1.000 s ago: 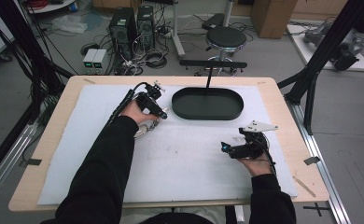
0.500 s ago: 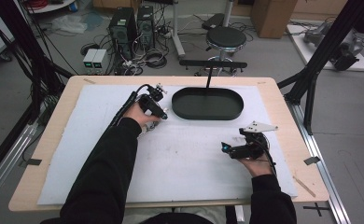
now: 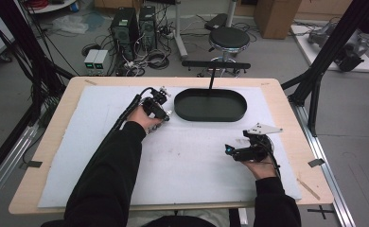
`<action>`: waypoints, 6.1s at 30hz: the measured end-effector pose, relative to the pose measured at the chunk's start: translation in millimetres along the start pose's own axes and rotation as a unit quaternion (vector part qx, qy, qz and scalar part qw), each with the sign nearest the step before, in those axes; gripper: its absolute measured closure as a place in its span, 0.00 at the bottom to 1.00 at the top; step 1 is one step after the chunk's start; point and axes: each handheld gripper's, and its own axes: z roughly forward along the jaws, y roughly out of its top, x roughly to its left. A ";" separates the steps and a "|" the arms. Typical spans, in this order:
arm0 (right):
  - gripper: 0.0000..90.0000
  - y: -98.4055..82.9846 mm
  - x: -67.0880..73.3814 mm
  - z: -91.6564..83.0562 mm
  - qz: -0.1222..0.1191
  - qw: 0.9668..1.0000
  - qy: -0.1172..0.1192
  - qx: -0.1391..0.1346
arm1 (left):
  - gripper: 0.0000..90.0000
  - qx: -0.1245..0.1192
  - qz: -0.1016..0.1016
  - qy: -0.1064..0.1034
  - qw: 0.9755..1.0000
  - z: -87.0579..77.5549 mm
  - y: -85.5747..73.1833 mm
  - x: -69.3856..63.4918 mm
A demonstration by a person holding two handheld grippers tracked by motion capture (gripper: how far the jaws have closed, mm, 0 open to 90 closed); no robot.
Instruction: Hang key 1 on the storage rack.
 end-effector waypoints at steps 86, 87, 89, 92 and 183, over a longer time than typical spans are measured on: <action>0.01 -1.7 0.8 3.1 -0.001 1.000 0.005 0.003 | 0.84 -0.255 0.063 -0.017 0.965 -157.0 126.9 -8.4; 0.01 -1.7 0.8 3.2 -0.002 1.000 0.005 0.003 | 0.84 -0.256 0.062 -0.019 0.965 -155.9 129.2 -8.7; 0.01 -1.6 0.5 3.1 -0.002 1.000 0.007 0.003 | 0.84 -0.257 0.062 -0.023 0.964 -153.8 133.5 -9.7; 0.01 -1.9 0.0 2.4 0.000 1.000 0.005 0.002 | 0.84 -0.254 0.067 -0.028 0.964 -150.2 139.6 -12.9; 0.01 -4.8 0.4 5.8 -0.010 1.000 -0.003 0.021 | 0.02 -0.263 -0.016 -0.031 0.964 -134.4 39.8 35.7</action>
